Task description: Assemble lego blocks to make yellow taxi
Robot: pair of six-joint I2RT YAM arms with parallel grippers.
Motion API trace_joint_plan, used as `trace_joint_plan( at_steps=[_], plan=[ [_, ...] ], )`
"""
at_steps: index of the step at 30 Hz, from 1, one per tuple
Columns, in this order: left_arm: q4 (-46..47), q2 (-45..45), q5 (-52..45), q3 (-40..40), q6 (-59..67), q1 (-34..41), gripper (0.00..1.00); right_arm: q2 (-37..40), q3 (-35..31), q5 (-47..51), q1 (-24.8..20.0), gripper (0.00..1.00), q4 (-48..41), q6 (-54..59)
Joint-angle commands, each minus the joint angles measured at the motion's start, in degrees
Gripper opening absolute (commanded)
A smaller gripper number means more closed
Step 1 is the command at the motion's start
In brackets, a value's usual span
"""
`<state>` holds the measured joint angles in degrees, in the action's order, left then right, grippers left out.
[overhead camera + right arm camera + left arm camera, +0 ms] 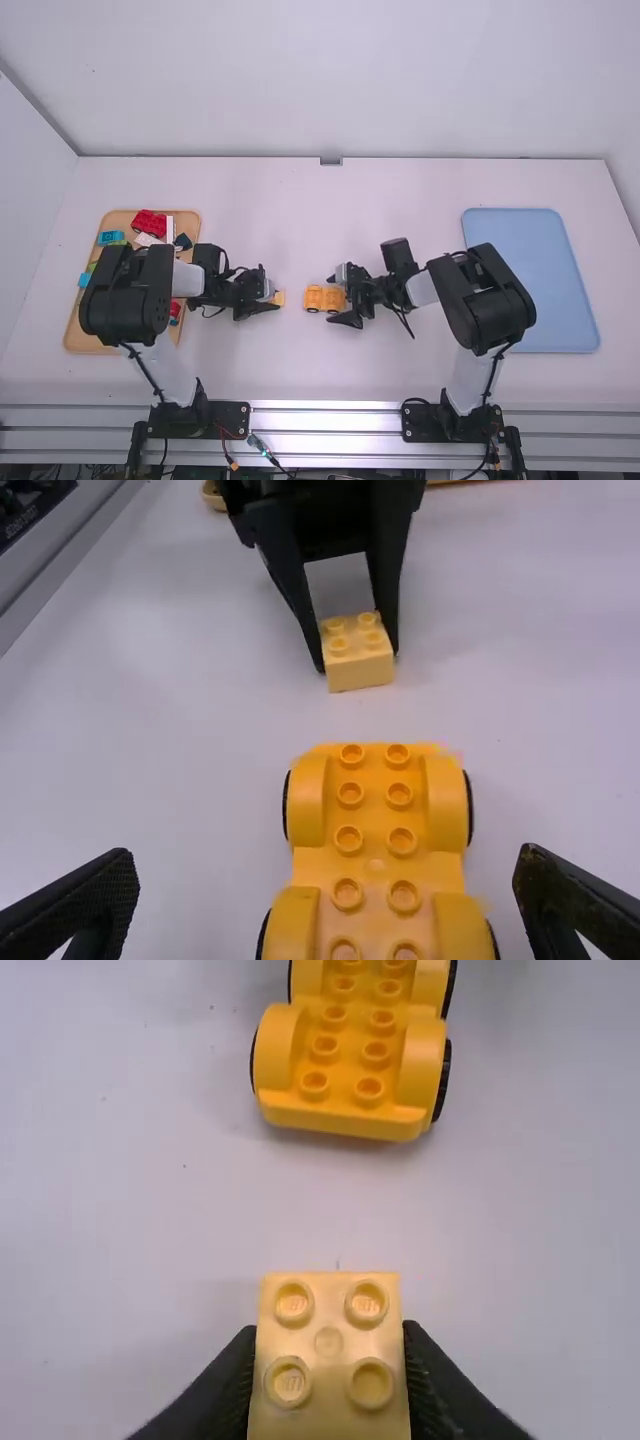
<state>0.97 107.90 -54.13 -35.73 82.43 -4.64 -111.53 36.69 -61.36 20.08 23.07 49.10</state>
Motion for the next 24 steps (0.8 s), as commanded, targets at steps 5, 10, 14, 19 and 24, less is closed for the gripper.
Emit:
trace_joint_plan(
  at_steps=[5,10,14,19,24],
  plan=[
    [0.5,1.0,-1.0,-0.4,0.6,0.2,0.22,-0.5,0.8,1.4,-0.3,0.99,1.8,-4.5],
    [1.0,-0.3,-4.6,-0.4,0.5,0.1,0.18,-0.6,-0.5,5.3,0.6,0.99,4.4,-5.4],
    [1.2,-2.9,-5.4,-0.4,-2.3,0.1,0.21,-0.8,-3.9,10.5,2.7,0.99,12.6,-9.7],
    [3.0,-8.0,-5.5,-0.2,-3.3,0.6,0.2,-3.4,-7.0,14.8,3.7,0.99,22.8,-14.2],
    [4.6,-13.0,-5.2,-0.2,-3.6,3.7,0.18,-9.9,-7.4,11.9,3.6,0.99,31.3,-15.9]
  ],
)
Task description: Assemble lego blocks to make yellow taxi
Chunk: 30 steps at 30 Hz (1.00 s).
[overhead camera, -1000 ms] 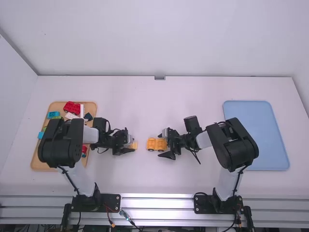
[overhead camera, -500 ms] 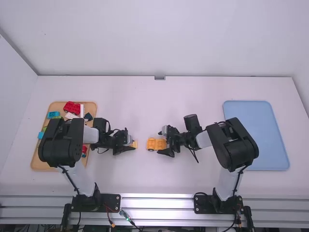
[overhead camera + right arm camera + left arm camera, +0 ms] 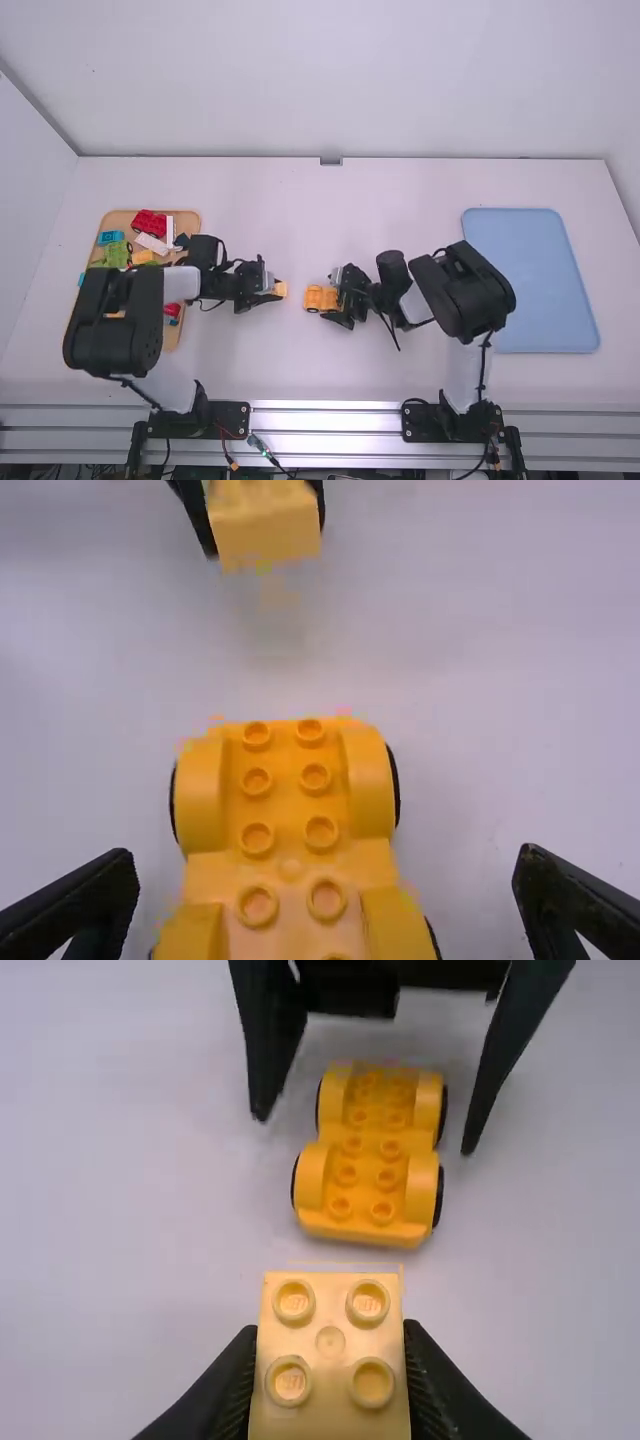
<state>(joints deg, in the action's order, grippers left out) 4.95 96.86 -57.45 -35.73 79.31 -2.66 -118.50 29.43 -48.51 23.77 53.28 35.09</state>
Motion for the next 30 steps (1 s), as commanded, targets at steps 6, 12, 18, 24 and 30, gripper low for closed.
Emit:
trace_joint_plan(
  at_steps=[6,12,18,24,30],
  plan=[
    [-1.4,-2.7,-1.5,-0.3,-6.4,6.2,0.17,-6.7,3.0,-6.8,-1.4,0.95,1.9,-1.1],
    [-7.0,-1.9,0.9,-0.3,-10.6,12.7,0.14,-6.7,3.1,-7.2,-1.6,0.67,1.6,1.1],
    [-12.7,-0.8,5.0,-0.3,-17.2,16.9,0.12,-6.7,2.1,-7.1,-1.7,0.48,1.7,2.7],
    [-13.7,2.3,5.8,-0.3,-19.5,17.6,0.11,-6.7,2.5,-7.2,-1.7,0.5,-0.7,2.9],
    [-15.0,4.6,5.9,-0.3,-19.6,17.7,0.1,-6.7,2.5,-8.2,-1.6,0.48,-1.7,4.5]
  ],
)
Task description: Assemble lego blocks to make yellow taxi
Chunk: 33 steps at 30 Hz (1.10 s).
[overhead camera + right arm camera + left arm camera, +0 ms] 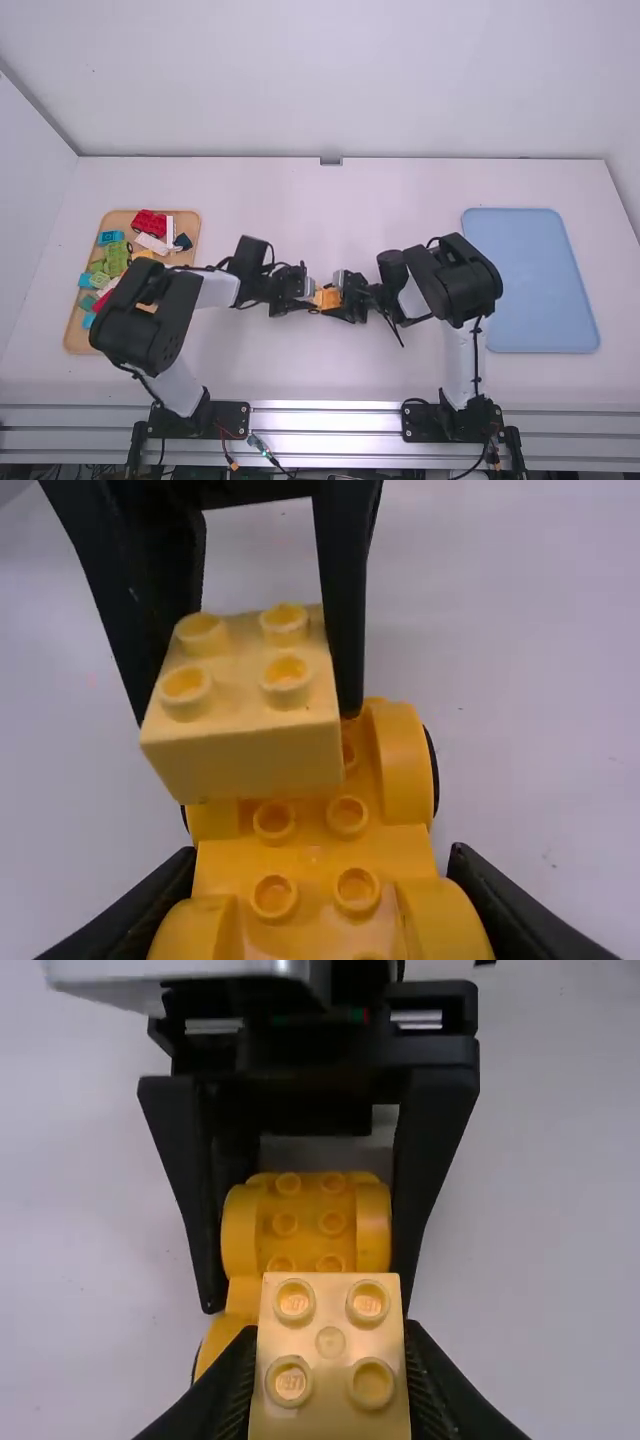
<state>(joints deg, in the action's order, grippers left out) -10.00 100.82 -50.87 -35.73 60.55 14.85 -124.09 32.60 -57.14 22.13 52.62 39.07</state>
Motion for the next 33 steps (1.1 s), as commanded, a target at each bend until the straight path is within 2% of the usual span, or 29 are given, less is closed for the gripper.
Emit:
trace_joint_plan(
  at_steps=[1,21,32,33],
  plan=[
    [-0.1,0.9,-0.6,-0.3,-0.8,0.2,0.1,-1.1,-0.9,-0.2,0.0,0.48,-1.0,1.2],
    [0.3,1.3,-0.7,-0.4,-0.8,0.7,0.14,-1.1,-1.5,-0.3,0.0,0.49,-0.6,1.2],
    [-1.2,3.5,-0.5,-0.4,-0.8,1.7,0.12,-1.1,-1.5,-0.3,0.0,0.49,-0.6,1.1],
    [-1.1,3.5,-0.1,-0.4,-0.8,1.3,0.09,-1.1,-1.5,-0.3,0.0,0.49,-0.5,0.8]
  ],
)
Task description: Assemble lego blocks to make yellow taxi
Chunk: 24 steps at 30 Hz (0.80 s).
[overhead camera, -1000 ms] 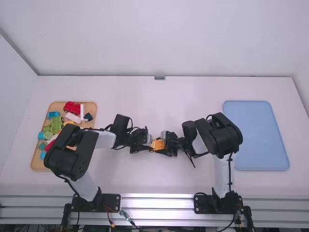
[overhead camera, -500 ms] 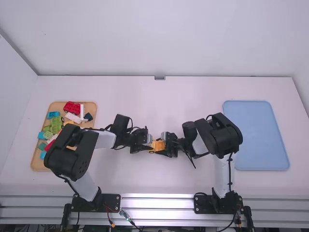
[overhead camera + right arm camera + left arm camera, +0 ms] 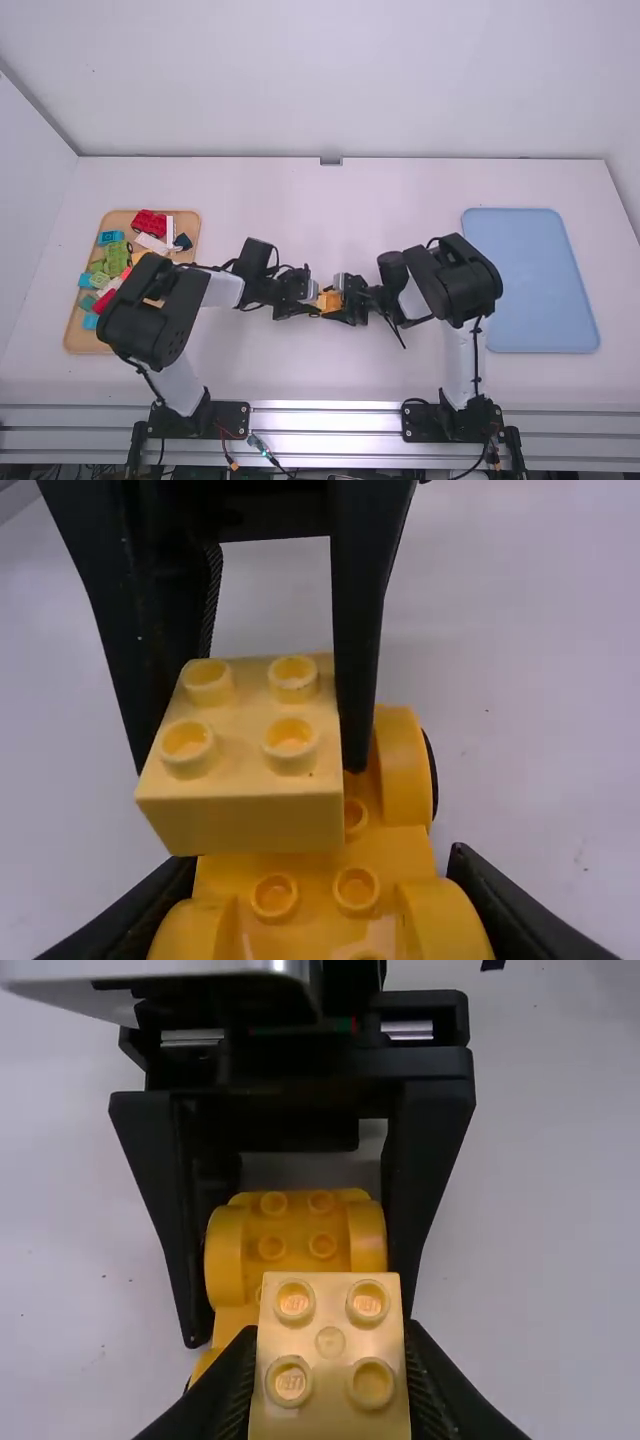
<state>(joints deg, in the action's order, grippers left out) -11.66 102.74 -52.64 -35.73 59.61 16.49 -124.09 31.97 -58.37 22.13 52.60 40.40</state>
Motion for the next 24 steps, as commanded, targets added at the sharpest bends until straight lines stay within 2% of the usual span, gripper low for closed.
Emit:
trace_joint_plan(
  at_steps=[1,19,22,24],
  plan=[
    [0.4,1.5,1.8,-0.4,0.1,-0.5,0.09,-1.1,-0.9,0.9,0.0,0.49,-0.5,-0.5],
    [1.4,0.9,8.5,-1.0,-0.2,-0.3,0.07,-1.1,-0.9,0.9,0.0,0.49,-0.6,-0.5],
    [1.9,0.9,7.5,-0.9,-0.2,-0.4,0.12,-1.1,-0.9,1.0,0.0,0.49,-0.6,-0.5],
    [2.2,0.9,7.1,-0.9,0.2,-0.3,0.24,-1.1,-0.9,0.9,0.0,0.49,-0.6,-0.5]
  ],
)
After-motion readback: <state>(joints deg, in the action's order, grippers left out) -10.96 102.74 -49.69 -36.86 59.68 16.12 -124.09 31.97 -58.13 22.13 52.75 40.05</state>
